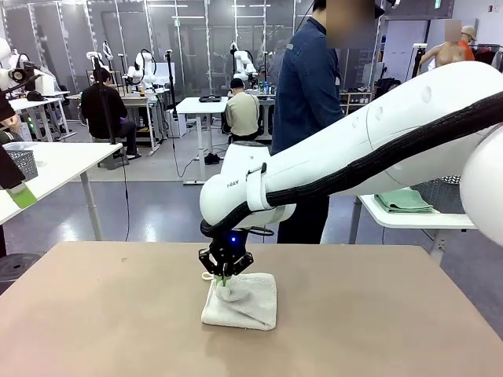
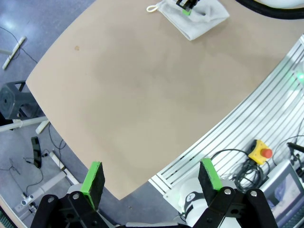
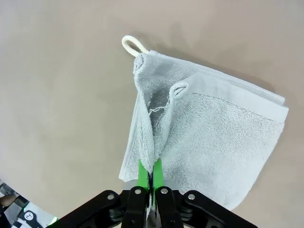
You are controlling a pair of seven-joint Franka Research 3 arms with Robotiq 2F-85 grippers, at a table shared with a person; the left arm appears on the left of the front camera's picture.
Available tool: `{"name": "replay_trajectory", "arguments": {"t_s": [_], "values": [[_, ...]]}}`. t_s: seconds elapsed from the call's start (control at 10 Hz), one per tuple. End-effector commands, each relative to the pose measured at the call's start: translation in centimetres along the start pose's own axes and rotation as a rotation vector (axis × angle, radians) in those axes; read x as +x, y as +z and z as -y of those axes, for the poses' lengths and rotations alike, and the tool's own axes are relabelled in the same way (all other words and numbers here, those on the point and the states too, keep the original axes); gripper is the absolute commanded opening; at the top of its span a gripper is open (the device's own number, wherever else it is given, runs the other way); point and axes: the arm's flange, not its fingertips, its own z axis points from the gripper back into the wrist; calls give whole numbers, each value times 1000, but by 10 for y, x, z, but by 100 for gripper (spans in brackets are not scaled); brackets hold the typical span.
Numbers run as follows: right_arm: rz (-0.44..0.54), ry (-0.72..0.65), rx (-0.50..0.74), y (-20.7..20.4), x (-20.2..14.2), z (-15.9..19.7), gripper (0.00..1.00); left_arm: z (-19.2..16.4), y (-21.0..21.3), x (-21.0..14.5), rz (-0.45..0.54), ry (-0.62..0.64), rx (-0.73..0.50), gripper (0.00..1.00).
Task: Fold the towels and place them in the basket.
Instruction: When a person lays out a Towel with hook on the table, fold it in half twice.
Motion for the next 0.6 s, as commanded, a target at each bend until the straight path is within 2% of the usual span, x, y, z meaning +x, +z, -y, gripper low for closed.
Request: {"name": "replay_trajectory", "arguments": {"t_s": [0.0,0.2,0.4,0.5], "values": [[5,-49,-31,-1,6,-5,0,0,-1,0,1,-12,3,100],[8,-55,-20,1,6,-5,42,0,-1,0,1,-12,3,100],[8,-57,-13,2,6,-3,89,0,-1,0,1,-12,3,100],[13,-58,-2,4,6,-3,100,0,-1,0,1,-12,3,100]]}}
